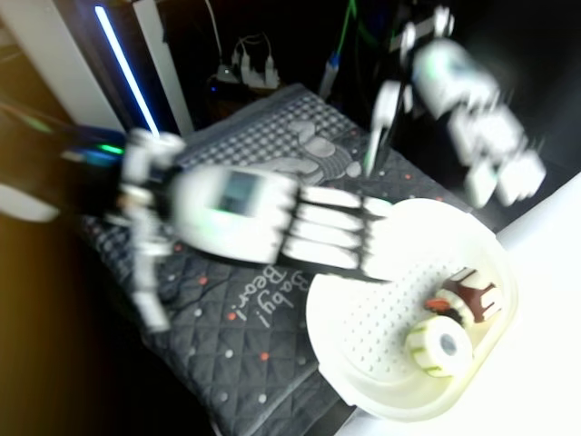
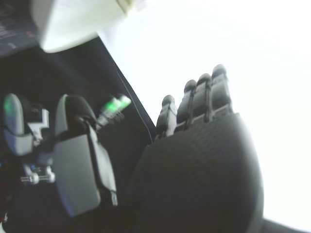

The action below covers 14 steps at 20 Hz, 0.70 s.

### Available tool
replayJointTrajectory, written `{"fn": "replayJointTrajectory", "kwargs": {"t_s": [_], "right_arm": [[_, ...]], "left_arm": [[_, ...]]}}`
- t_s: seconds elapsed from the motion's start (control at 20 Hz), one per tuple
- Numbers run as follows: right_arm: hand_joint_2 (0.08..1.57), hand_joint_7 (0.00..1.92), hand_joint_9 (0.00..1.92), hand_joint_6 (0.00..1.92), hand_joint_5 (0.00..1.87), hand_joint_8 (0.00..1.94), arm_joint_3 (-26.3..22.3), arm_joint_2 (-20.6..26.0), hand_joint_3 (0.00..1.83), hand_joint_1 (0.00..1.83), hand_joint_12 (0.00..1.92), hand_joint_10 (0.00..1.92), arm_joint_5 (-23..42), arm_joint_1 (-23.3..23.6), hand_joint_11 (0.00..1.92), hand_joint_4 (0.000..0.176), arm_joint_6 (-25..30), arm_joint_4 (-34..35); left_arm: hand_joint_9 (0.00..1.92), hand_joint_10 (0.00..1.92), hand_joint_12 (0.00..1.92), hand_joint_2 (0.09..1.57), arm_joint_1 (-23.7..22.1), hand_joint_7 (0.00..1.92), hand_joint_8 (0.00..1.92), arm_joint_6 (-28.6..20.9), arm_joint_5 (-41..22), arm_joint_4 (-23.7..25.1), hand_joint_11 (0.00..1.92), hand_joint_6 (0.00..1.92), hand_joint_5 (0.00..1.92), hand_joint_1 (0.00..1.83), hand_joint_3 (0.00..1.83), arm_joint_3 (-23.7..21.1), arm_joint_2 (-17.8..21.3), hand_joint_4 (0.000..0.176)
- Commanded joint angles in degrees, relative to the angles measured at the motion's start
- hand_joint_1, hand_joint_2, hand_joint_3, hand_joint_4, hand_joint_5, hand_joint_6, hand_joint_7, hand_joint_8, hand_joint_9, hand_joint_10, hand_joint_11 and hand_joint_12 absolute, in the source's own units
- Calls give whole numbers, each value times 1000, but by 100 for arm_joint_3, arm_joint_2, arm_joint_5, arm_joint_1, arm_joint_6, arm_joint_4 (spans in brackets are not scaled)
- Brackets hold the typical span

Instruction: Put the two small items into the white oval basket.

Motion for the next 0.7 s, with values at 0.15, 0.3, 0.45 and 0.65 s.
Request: {"fn": "replayJointTrajectory", "kwargs": {"t_s": [0.15,0.3,0.45,0.65], "right_arm": [[1111,0,0,0,0,0,-600,803,0,354,136,0,1155,79,0,175,-13,-140],[1073,0,0,0,0,0,-1046,1258,0,277,0,0,1212,69,0,155,-10,-441],[1061,0,0,0,0,0,-1328,1571,0,242,0,0,1240,63,0,147,43,-651],[1092,0,0,0,0,0,-1505,2065,4,240,0,0,1286,22,0,114,931,-1164]], "left_arm": [[0,0,0,982,628,0,0,-533,-1927,332,0,0,0,568,0,-606,665,176],[0,0,0,1022,1345,0,0,-936,-2943,332,0,0,0,577,12,-987,1070,176],[0,0,0,993,1865,0,0,-1210,-3727,322,0,0,0,583,0,-1242,1349,176],[0,0,0,1007,2502,0,0,-1263,-4599,248,0,0,0,689,0,-1536,1557,176]]}}
